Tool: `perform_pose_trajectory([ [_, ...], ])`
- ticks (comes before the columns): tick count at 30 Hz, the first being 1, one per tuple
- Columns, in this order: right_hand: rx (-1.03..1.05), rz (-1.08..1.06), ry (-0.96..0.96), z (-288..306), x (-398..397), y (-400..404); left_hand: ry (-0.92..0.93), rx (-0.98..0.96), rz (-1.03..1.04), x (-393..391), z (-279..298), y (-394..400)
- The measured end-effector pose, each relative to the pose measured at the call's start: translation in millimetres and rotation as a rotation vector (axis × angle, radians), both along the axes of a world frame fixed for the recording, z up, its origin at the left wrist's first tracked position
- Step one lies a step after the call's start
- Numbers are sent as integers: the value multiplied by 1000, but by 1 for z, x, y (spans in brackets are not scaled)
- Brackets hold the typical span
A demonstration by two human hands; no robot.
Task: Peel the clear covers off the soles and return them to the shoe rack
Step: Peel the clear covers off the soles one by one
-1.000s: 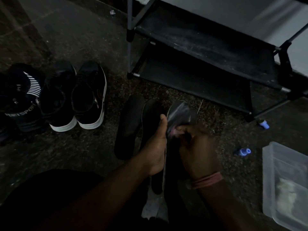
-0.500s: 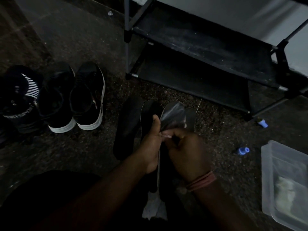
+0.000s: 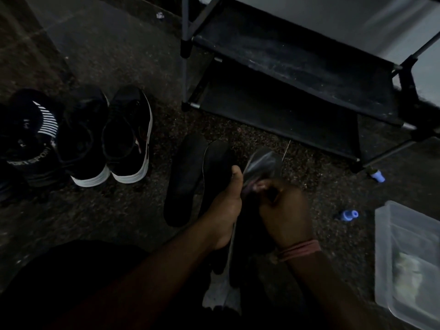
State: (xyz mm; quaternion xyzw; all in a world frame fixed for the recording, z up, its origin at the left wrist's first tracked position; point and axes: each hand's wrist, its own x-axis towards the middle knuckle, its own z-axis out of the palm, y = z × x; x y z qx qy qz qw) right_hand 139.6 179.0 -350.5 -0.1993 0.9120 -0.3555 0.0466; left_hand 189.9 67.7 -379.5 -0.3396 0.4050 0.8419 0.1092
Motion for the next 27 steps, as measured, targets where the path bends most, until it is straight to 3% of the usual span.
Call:
perform_pose_trajectory([
  [3, 69, -15, 35, 3, 2, 0, 6, -38, -29, 2, 5, 4],
  [7, -153, 38, -193, 9, 13, -13, -30, -70, 17, 0, 5, -3],
  [11, -21, -160, -80, 1, -8, 6, -18, -12, -46, 4, 4, 8],
  [13, 29, -128, -18, 4, -1, 3, -13, 8, -37, 4, -1, 10],
  [16, -57, -12, -89, 9, 17, -13, -4, 7, 4, 2, -5, 3],
  [19, -82, -39, -110, 1, 7, -9, -9, 8, 21, 1, -3, 2],
  [21, -17, -95, -58, 1, 0, -2, 25, 47, -15, 0, -1, 6],
  [24, 25, -17, 30, 10, 11, -8, 29, 31, 17, 1, -4, 4],
  [27, -21, 75, -68, 16, 19, -16, 57, 50, 34, 1, -5, 1],
])
